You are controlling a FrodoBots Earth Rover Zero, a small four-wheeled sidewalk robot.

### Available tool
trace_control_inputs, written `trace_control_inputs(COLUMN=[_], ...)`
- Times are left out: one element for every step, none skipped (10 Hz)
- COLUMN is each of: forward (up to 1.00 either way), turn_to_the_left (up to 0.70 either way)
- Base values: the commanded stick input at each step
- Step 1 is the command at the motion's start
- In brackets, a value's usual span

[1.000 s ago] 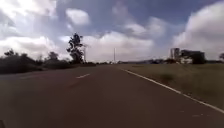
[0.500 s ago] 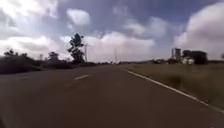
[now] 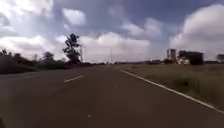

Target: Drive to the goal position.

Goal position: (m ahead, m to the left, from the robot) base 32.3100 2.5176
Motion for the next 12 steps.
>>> trace_control_inputs(forward=[1.00, 1.00, 1.00, 1.00, 1.00, 1.00, 1.00, 1.00, 1.00, 1.00, 1.00, 1.00], turn_to_the_left=[0.00, 0.00, 0.00, 0.00, 0.00, 0.00, 0.00, 0.00, 0.00, 0.00, 0.00, 0.00])
